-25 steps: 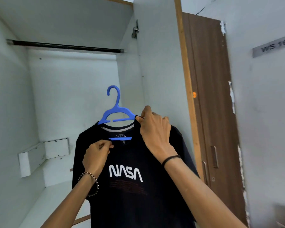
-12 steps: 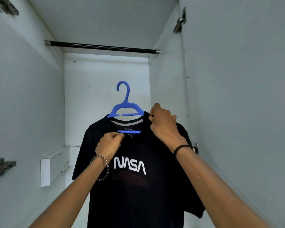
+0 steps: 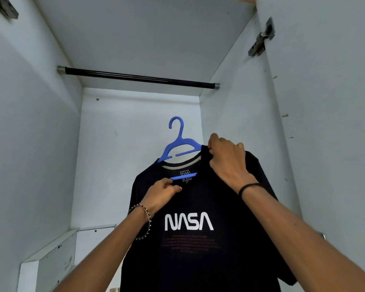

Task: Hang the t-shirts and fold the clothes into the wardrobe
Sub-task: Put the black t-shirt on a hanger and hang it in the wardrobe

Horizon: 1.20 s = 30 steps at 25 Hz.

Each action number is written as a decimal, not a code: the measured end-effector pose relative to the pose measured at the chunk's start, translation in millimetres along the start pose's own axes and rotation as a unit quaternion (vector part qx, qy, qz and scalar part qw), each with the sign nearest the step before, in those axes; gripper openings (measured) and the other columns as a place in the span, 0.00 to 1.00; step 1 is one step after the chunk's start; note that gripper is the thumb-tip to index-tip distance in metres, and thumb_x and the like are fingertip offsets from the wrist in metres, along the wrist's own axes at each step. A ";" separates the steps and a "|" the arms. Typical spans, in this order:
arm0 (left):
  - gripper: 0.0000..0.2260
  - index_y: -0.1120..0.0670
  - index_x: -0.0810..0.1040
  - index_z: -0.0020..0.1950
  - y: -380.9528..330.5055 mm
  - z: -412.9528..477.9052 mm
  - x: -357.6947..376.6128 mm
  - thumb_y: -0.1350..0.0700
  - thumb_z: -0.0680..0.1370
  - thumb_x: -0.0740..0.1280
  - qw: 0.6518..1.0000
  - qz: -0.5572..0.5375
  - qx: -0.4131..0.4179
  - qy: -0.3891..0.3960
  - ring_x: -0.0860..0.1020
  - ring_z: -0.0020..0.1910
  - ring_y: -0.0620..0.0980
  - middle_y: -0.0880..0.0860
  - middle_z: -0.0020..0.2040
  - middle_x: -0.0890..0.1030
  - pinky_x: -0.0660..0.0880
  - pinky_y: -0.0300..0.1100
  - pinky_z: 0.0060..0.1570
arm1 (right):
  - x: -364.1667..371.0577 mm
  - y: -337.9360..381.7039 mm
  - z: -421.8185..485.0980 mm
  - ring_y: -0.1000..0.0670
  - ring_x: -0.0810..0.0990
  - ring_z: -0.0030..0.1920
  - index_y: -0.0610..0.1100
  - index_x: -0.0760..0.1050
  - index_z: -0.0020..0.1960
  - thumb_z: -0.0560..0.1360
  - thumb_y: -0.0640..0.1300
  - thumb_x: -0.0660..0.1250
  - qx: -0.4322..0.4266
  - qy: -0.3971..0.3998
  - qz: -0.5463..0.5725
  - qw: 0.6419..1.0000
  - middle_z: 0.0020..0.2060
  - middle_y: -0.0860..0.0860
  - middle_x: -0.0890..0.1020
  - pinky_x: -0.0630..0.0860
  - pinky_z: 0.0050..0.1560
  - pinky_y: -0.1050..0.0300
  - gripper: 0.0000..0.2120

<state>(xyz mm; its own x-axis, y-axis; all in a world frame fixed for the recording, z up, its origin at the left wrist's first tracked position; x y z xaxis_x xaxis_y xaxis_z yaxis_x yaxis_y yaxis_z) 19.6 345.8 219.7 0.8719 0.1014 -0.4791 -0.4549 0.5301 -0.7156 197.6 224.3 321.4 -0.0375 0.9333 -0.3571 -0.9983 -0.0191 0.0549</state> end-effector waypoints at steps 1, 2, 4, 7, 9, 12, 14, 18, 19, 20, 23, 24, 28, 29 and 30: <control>0.25 0.51 0.71 0.71 -1.1 8.2 1.0 0.47 0.76 0.69 1.000 0.003 0.003 0.004 0.77 0.60 0.48 0.49 0.60 0.79 0.72 0.45 0.65 | 2.0 -0.3 8.0 0.41 0.78 0.45 0.43 0.70 0.59 0.74 0.31 0.61 -0.003 -0.009 -0.015 1.000 0.47 0.48 0.80 0.62 0.48 0.49 0.15; 0.25 0.52 0.71 0.72 -3.2 17.8 2.5 0.47 0.77 0.69 1.000 0.005 0.007 0.007 0.77 0.60 0.48 0.49 0.60 0.79 0.71 0.44 0.65 | 4.3 -0.1 17.4 0.41 0.79 0.47 0.44 0.71 0.60 0.74 0.31 0.61 -0.009 -0.020 -0.030 0.999 0.47 0.48 0.81 0.62 0.49 0.50 0.16; 0.24 0.52 0.71 0.71 -11.3 37.4 5.5 0.48 0.77 0.69 1.000 0.011 0.022 0.007 0.76 0.61 0.48 0.50 0.61 0.79 0.71 0.42 0.65 | 8.3 0.0 35.9 0.42 0.80 0.48 0.45 0.71 0.61 0.74 0.32 0.61 -0.022 -0.044 -0.065 0.997 0.47 0.49 0.82 0.63 0.50 0.50 0.17; 0.23 0.53 0.71 0.71 -31.6 64.6 10.2 0.49 0.77 0.69 0.999 0.015 0.048 -0.004 0.76 0.58 0.47 0.46 0.54 0.79 0.70 0.40 0.61 | 11.7 -2.9 65.9 0.41 0.81 0.49 0.45 0.71 0.62 0.76 0.33 0.62 -0.045 -0.081 -0.105 0.990 0.46 0.48 0.82 0.67 0.55 0.48 0.16; 0.23 0.53 0.71 0.71 -44.6 84.8 12.5 0.50 0.78 0.69 0.998 0.014 0.062 -0.019 0.76 0.54 0.46 0.42 0.46 0.77 0.69 0.40 0.59 | 15.0 -10.4 88.2 0.40 0.81 0.49 0.45 0.72 0.61 0.77 0.33 0.62 -0.051 -0.098 -0.119 0.987 0.46 0.47 0.83 0.68 0.57 0.48 0.15; 0.22 0.53 0.72 0.71 -64.5 117.4 18.3 0.51 0.78 0.68 0.995 0.016 0.087 -0.040 0.75 0.55 0.46 0.42 0.45 0.77 0.69 0.39 0.59 | 17.2 -29.8 127.6 0.39 0.82 0.51 0.42 0.74 0.60 0.76 0.33 0.62 -0.039 -0.127 -0.116 0.984 0.48 0.45 0.84 0.68 0.59 0.48 0.14; 0.22 0.53 0.72 0.71 -78.5 138.4 23.4 0.51 0.77 0.69 0.993 0.009 0.104 -0.052 0.76 0.55 0.46 0.45 0.49 0.79 0.69 0.37 0.55 | 16.5 -45.5 153.9 0.38 0.82 0.52 0.41 0.75 0.59 0.75 0.32 0.62 -0.020 -0.150 -0.109 0.982 0.49 0.43 0.84 0.68 0.60 0.48 0.14; 0.23 0.53 0.72 0.71 -106.9 171.5 35.4 0.50 0.77 0.68 0.991 -0.002 0.124 -0.053 0.75 0.57 0.47 0.48 0.55 0.79 0.71 0.41 0.57 | 14.3 -66.9 199.4 0.39 0.82 0.56 0.41 0.74 0.63 0.75 0.30 0.62 0.008 -0.185 -0.111 0.976 0.53 0.42 0.84 0.68 0.63 0.47 0.18; 0.22 0.52 0.72 0.71 -113.4 178.8 38.2 0.50 0.78 0.68 0.991 -0.002 0.126 -0.052 0.75 0.55 0.47 0.48 0.53 0.78 0.71 0.42 0.54 | 15.4 -71.9 210.1 0.39 0.82 0.56 0.41 0.74 0.63 0.76 0.31 0.63 0.014 -0.188 -0.111 0.976 0.54 0.43 0.83 0.67 0.64 0.47 0.17; 0.22 0.52 0.71 0.71 -117.6 184.6 41.4 0.50 0.78 0.68 0.991 0.001 0.127 -0.051 0.74 0.52 0.46 0.47 0.50 0.78 0.70 0.41 0.52 | 17.1 -76.5 219.2 0.38 0.82 0.56 0.41 0.74 0.63 0.76 0.31 0.63 0.019 -0.188 -0.111 0.976 0.54 0.43 0.83 0.67 0.64 0.47 0.17; 0.21 0.51 0.72 0.70 -122.8 202.0 45.6 0.50 0.78 0.68 0.989 0.015 0.134 -0.060 0.74 0.51 0.46 0.48 0.53 0.77 0.69 0.40 0.49 | 20.6 -85.8 244.2 0.39 0.82 0.57 0.43 0.74 0.62 0.77 0.32 0.63 0.031 -0.191 -0.119 0.974 0.56 0.44 0.82 0.67 0.64 0.47 0.15; 0.21 0.51 0.72 0.69 -121.7 207.1 45.4 0.50 0.78 0.68 0.989 0.015 0.134 -0.065 0.74 0.51 0.46 0.48 0.54 0.77 0.69 0.40 0.48 | 23.4 -88.9 249.8 0.39 0.82 0.57 0.43 0.74 0.62 0.77 0.32 0.64 0.037 -0.186 -0.123 0.974 0.57 0.44 0.82 0.66 0.65 0.47 0.15; 0.19 0.51 0.73 0.68 -113.7 224.7 43.9 0.50 0.77 0.68 0.987 0.026 0.139 -0.078 0.74 0.53 0.46 0.47 0.54 0.77 0.70 0.40 0.51 | 39.0 -91.6 263.5 0.41 0.81 0.60 0.44 0.74 0.63 0.78 0.35 0.66 0.035 -0.164 -0.149 0.974 0.59 0.46 0.80 0.65 0.68 0.47 0.15; 0.20 0.51 0.73 0.69 -109.9 228.1 44.1 0.51 0.77 0.68 0.987 0.027 0.137 -0.081 0.74 0.55 0.47 0.47 0.56 0.77 0.70 0.40 0.54 | 42.7 -90.4 264.3 0.42 0.81 0.59 0.45 0.74 0.63 0.78 0.36 0.68 0.030 -0.159 -0.157 0.974 0.59 0.47 0.80 0.64 0.69 0.47 0.15; 0.20 0.51 0.73 0.69 -106.8 230.6 44.7 0.51 0.77 0.68 0.987 0.026 0.134 -0.083 0.74 0.56 0.47 0.48 0.58 0.77 0.70 0.40 0.57 | 44.7 -89.5 265.4 0.42 0.81 0.59 0.45 0.74 0.63 0.77 0.38 0.70 0.028 -0.156 -0.167 0.973 0.58 0.47 0.80 0.63 0.70 0.47 0.16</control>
<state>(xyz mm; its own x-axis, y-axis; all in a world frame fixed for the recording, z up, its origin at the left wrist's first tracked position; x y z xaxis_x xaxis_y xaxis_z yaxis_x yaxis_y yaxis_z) 149.0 487.9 392.0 0.8766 0.2584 -0.4060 -0.4544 0.7222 -0.5215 297.1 362.8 548.0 0.3137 0.9474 -0.0634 -0.9478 0.3164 0.0387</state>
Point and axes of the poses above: each hand's wrist, its own z-axis towards the middle knuckle, its own x-axis out of the palm, y = z × x, the point moved 9 cm from there along z, towards the middle knuckle
